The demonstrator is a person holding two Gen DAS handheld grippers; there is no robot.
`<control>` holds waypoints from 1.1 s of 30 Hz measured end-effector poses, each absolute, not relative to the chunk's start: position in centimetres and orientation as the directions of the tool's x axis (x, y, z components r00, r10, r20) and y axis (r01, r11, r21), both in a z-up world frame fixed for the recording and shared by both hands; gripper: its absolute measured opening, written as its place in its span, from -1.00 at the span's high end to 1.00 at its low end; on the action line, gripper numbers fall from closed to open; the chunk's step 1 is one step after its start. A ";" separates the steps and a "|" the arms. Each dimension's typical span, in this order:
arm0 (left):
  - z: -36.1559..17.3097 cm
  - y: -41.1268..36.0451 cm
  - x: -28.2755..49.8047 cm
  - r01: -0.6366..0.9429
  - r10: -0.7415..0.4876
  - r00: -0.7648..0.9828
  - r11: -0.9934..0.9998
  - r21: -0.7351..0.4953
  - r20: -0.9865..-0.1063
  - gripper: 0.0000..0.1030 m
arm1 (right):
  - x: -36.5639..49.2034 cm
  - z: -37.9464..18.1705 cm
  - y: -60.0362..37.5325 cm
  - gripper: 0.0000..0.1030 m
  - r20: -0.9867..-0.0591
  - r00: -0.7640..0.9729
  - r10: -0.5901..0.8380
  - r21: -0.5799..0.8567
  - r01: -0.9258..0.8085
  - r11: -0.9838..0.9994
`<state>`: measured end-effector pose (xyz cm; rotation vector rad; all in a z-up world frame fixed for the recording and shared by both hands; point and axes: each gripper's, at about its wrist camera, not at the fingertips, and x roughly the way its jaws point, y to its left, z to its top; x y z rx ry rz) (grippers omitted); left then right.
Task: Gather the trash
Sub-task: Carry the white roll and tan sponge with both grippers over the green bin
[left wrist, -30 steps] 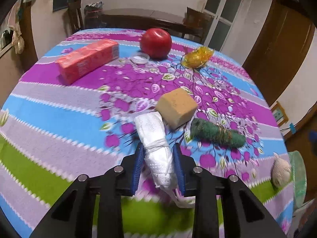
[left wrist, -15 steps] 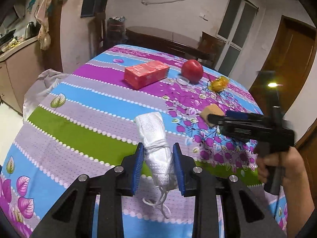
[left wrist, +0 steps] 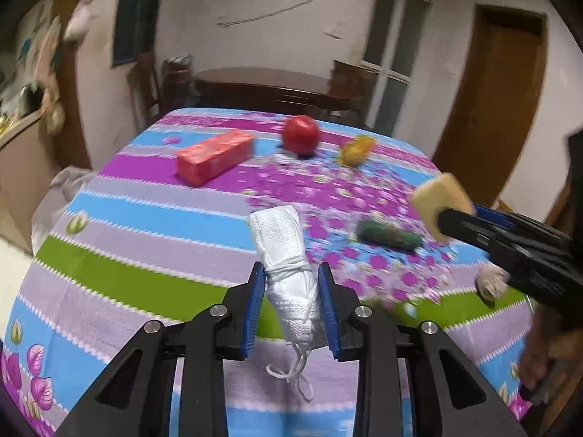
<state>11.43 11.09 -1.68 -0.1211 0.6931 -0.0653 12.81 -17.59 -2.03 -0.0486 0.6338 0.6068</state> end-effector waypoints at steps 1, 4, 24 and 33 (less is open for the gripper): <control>-1.8 10.2 11.4 0.040 -0.111 0.765 0.991 -0.126 -0.634 0.39 | 11.7 -2.0 -18.4 0.32 -0.558 0.650 0.515 0.145 -0.534 0.833; -2.0 7.3 11.2 0.103 -0.152 0.751 0.988 -0.113 -0.642 0.39 | 8.9 -2.2 -20.8 0.31 -0.526 0.690 0.496 0.180 -0.480 0.858; -0.9 -12.2 8.9 0.495 -0.385 0.678 0.869 0.003 -0.626 0.39 | 0.9 -4.2 -36.1 0.31 -0.447 0.862 0.238 0.280 -0.118 0.953; -0.3 -20.1 8.6 0.608 -0.452 0.642 0.792 0.051 -0.619 0.39 | -2.0 -3.7 -42.0 0.31 -0.435 0.894 0.105 0.281 0.024 0.959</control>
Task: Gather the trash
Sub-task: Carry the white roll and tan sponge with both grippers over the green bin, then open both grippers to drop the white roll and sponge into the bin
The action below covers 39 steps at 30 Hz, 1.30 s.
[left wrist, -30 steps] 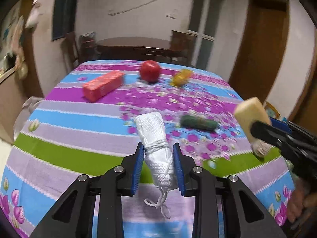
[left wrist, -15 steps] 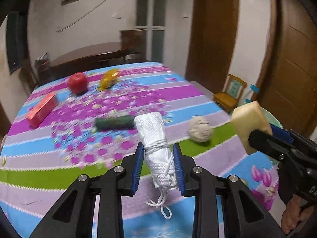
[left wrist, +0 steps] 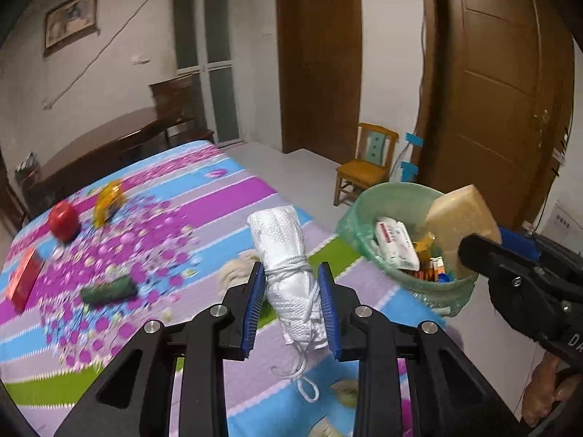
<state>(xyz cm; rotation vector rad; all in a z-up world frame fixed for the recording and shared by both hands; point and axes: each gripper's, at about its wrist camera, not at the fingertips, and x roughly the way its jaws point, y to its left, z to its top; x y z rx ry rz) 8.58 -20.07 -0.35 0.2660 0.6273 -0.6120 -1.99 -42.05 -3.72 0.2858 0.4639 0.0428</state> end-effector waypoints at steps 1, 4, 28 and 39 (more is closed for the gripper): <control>-0.3 -20.9 8.6 0.615 -0.454 0.643 0.786 0.062 -0.617 0.39 | -2.0 -3.7 -42.6 0.31 -0.438 0.894 0.099 0.282 0.032 0.959; -0.4 -23.0 8.6 0.630 -0.456 0.644 0.772 0.087 -0.614 0.39 | -2.1 -3.6 -44.0 0.31 -0.448 0.892 0.065 0.272 0.067 0.960; -2.3 -37.2 9.1 0.745 -0.484 0.592 0.633 0.209 -0.644 0.39 | -0.8 -4.4 -53.3 0.31 -0.554 0.816 -0.162 0.151 0.290 0.945; -3.3 -40.0 9.6 0.763 -0.479 0.579 0.603 0.232 -0.660 0.39 | -0.3 -4.8 -55.2 0.31 -0.576 0.797 -0.182 0.141 0.316 0.938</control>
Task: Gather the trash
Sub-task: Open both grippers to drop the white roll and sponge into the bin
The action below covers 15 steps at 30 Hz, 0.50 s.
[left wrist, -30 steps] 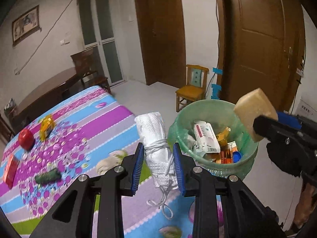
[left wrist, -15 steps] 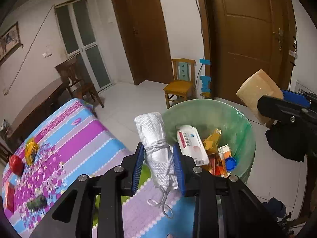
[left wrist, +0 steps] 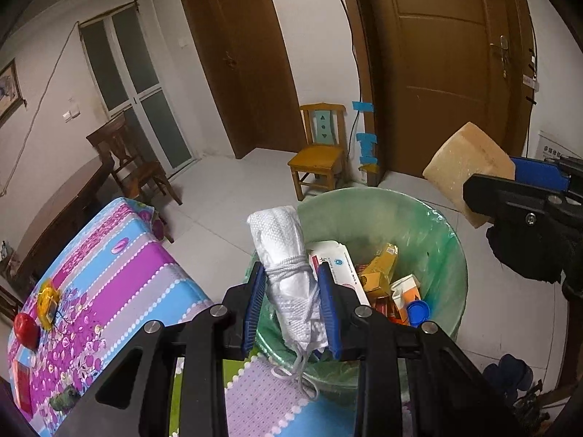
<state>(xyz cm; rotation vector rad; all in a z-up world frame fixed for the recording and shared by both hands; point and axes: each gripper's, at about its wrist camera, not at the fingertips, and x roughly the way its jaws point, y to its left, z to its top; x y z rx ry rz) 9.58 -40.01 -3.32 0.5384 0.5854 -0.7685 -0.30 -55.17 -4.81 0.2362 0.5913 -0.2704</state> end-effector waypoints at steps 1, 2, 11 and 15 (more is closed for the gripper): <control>-3.5 -40.1 9.6 0.764 -0.478 0.579 0.602 0.234 -0.661 0.39 | -0.3 -4.8 -55.2 0.31 -0.578 0.796 -0.183 0.140 0.317 0.938; -3.5 -40.2 9.6 0.765 -0.478 0.578 0.600 0.234 -0.661 0.39 | -0.2 -4.7 -55.2 0.31 -0.579 0.794 -0.184 0.139 0.318 0.938; -4.5 -41.2 10.1 0.771 -0.473 0.569 0.591 0.237 -0.673 0.39 | 0.8 -4.8 -55.4 0.31 -0.591 0.785 -0.184 0.139 0.323 0.936; -4.9 -41.7 11.0 0.789 -0.482 0.536 0.577 0.208 -0.694 0.35 | 1.9 -4.7 -55.3 0.28 -0.608 0.770 -0.194 0.102 0.318 0.943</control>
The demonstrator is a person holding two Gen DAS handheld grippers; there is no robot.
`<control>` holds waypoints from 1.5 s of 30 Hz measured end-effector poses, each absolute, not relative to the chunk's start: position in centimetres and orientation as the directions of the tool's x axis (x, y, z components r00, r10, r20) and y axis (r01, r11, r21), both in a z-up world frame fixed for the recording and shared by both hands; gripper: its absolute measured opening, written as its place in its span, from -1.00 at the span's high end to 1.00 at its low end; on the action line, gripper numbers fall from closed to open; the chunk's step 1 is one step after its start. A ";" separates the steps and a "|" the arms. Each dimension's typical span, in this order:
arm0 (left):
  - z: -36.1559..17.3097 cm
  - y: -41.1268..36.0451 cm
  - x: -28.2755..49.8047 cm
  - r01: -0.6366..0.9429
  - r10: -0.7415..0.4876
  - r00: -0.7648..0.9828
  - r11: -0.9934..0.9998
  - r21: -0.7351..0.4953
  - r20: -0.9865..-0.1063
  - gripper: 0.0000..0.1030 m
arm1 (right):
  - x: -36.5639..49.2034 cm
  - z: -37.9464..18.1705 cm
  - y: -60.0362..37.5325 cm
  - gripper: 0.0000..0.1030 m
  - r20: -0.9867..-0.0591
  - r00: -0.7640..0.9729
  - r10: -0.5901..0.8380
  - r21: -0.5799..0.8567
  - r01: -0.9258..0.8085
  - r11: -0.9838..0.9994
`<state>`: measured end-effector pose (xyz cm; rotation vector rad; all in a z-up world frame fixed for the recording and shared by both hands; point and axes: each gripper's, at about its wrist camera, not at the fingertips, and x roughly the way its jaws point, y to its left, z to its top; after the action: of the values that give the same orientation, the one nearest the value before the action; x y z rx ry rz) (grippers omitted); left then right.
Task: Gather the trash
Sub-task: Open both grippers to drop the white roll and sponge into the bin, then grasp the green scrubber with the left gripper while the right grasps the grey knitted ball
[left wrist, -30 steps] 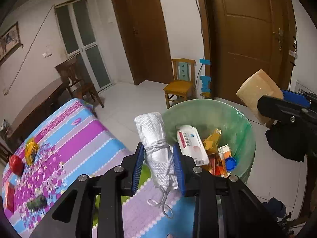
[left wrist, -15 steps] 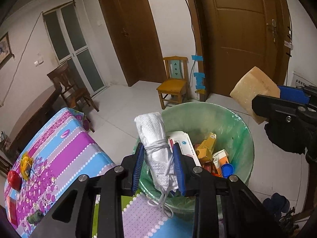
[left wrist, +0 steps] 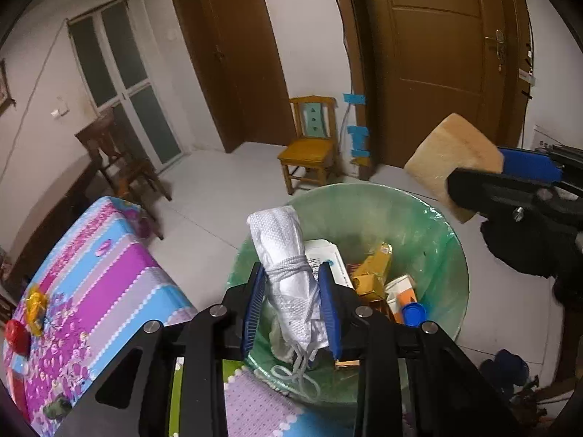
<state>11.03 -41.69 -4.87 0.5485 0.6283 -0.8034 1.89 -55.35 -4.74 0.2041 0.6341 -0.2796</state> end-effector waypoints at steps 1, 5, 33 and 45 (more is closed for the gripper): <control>-4.9 -41.7 11.4 0.785 -0.476 0.534 0.585 0.202 -0.698 0.29 | 2.1 -4.8 -55.4 0.21 -0.610 0.765 -0.208 0.093 0.330 0.939; -4.7 -41.2 12.8 0.779 -0.477 0.513 0.608 0.153 -0.713 0.25 | 2.2 -4.9 -55.6 -0.02 -0.604 0.768 -0.212 0.085 0.326 0.941; 0.1 -14.5 16.6 0.621 -0.485 0.600 0.784 -0.013 -0.636 -0.34 | 6.5 -6.6 -39.5 -0.11 -0.545 0.824 0.154 0.213 -0.041 0.976; -6.3 -3.1 23.8 0.785 -0.439 0.502 0.593 0.179 -0.745 -0.36 | 13.8 -10.8 -31.9 -0.60 -0.682 0.701 0.208 0.233 -0.061 0.971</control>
<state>23.79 -3.15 -6.28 0.5483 0.7117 -0.7855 13.83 -31.91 -10.83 0.1991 0.7814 0.1506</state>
